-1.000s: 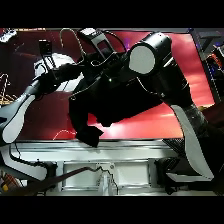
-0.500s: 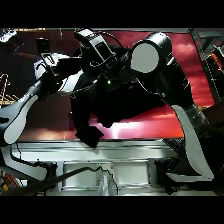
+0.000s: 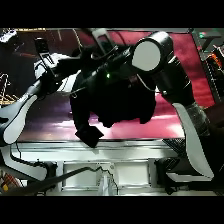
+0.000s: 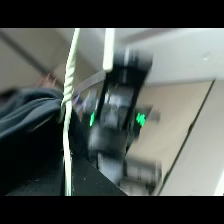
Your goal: Fold the clothes and pants, and hang the long-sleeved shirts on hangers.
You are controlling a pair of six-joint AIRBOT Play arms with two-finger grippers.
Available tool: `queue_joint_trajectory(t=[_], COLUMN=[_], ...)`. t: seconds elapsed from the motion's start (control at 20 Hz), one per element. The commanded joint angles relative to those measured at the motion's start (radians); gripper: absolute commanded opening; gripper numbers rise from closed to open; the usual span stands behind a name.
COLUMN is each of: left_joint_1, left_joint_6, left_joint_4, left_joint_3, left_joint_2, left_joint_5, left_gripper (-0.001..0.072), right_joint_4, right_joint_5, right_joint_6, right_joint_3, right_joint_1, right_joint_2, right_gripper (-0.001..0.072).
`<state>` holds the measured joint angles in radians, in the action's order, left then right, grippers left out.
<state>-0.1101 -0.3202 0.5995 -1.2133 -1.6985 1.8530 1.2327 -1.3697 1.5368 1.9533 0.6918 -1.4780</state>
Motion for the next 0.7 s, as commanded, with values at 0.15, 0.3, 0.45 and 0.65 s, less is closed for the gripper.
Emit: queue_joint_trajectory(t=[0.15, 0.3, 0.45, 0.65], left_joint_1=[0.002, 0.002, 0.010, 0.009], left_joint_6=[-0.001, -0.009, -0.017, -0.035], left_joint_4=[-0.143, -0.144, -0.144, -0.143], left_joint_3=[0.000, 0.000, 0.001, 0.001], left_joint_2=[0.000, 0.000, 0.000, 0.011], left_joint_5=[-0.008, -0.008, -0.008, -0.009], left_gripper=[0.0007, 0.0007, 0.0007, 0.0007], right_joint_4=[0.065, 0.065, 0.066, 0.074], right_joint_5=[0.191, 0.173, 0.170, 0.185], right_joint_6=[0.102, 0.104, 0.103, 0.104], right_joint_3=[0.001, 0.001, 0.001, 0.001], right_joint_1=[-0.153, -0.211, -0.246, -0.296], right_joint_2=[0.000, 0.000, 0.000, -0.016], right_gripper=[0.0020, 0.0020, 0.0020, 0.0020])
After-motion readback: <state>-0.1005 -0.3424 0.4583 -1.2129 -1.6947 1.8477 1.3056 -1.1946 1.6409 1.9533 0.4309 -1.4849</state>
